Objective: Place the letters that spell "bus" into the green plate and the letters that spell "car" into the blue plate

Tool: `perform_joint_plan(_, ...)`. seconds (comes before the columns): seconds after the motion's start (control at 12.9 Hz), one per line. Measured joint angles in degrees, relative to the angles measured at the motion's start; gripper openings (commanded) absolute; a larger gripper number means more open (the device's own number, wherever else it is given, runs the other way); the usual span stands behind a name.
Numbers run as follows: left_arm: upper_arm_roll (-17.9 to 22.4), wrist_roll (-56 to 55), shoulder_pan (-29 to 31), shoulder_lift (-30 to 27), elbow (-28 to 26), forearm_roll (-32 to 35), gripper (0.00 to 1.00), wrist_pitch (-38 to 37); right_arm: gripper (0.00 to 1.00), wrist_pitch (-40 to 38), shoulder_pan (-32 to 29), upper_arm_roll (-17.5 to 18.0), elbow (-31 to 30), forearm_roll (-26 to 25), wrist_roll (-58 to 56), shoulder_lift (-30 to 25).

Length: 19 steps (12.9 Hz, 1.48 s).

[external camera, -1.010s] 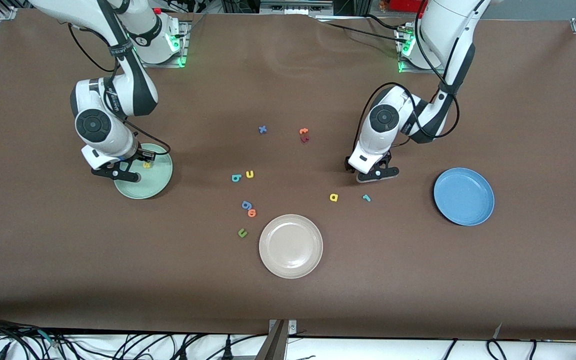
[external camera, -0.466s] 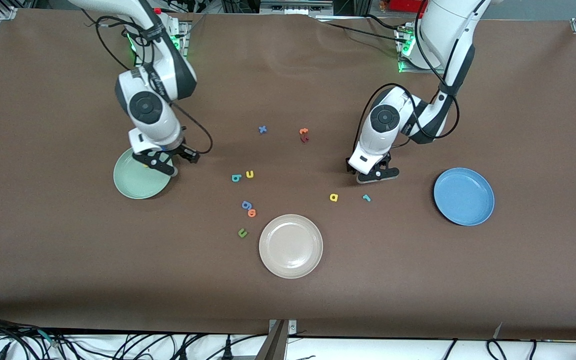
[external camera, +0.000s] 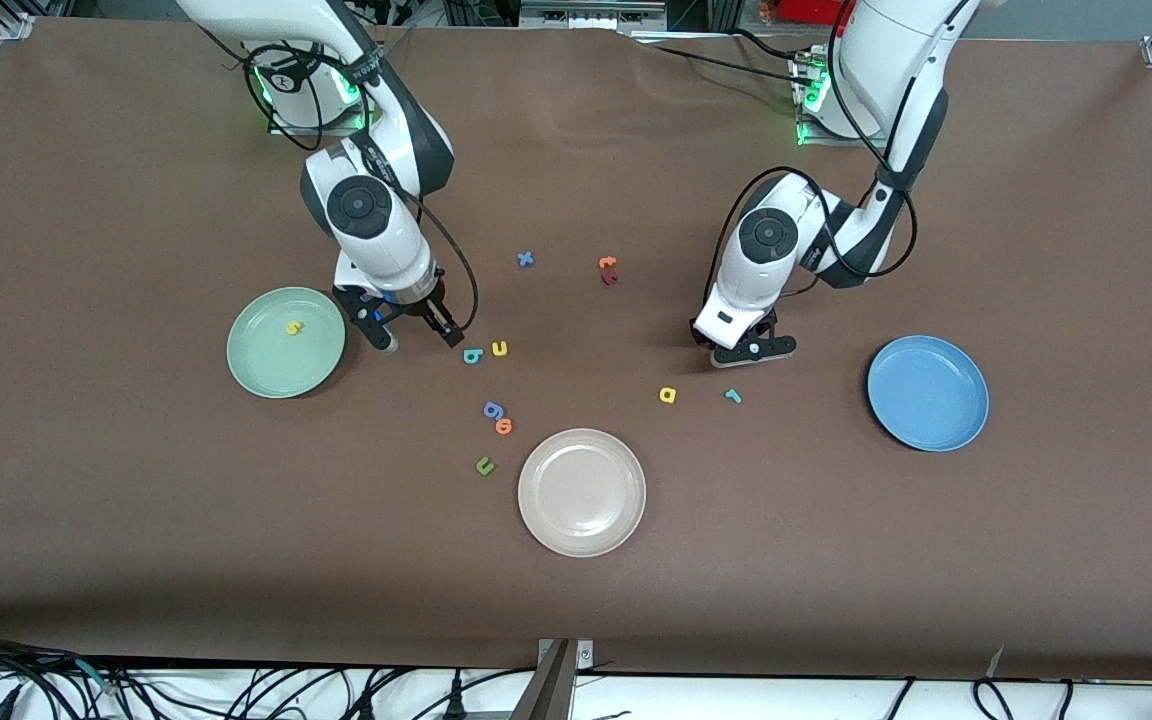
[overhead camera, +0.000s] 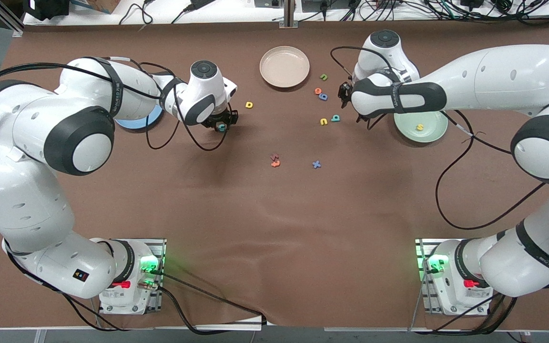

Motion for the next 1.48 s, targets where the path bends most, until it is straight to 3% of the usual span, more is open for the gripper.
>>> perform_joint_plan(0.39, 0.0, -0.01, -0.15, -0.06, 0.25, 0.01, 0.09, -0.01, 0.77, -2.49, 0.17, 0.01, 8.72, 0.32, 3.31, 5.97)
perform_joint_plan(0.78, 0.39, 2.57, -0.01, -0.1, 0.45, 0.13, 0.09, 0.0, 0.69, -2.61, 0.57, 0.03, 13.01, 0.31, 3.49, 13.25)
perform_joint_plan(1.01, 1.54, 13.29, 2.86, -1.57, 1.11, 0.22, 0.12, -0.92, 0.66, -2.62, 1.27, 0.04, 14.34, 0.31, 3.53, 15.14)
perform_joint_plan(1.09, 2.19, 17.8, 4.15, -2.48, 1.19, 0.25, 0.11, -1.25, 0.63, -2.65, 1.37, 0.04, 14.39, 0.31, 3.54, 15.22)
perform_joint_plan(1.24, 3.73, 26.77, 6.63, -4.29, 1.23, 0.27, 0.12, -1.69, 0.47, -2.76, 1.65, 0.04, 14.4, 0.31, 3.54, 15.24)
perform_joint_plan(1.48, 4.9, 39.25, 11.37, -6.56, 1.23, 0.27, 0.13, -2.18, 0.42, -3.06, 2.04, 0.04, 14.4, 0.31, 3.55, 15.79)
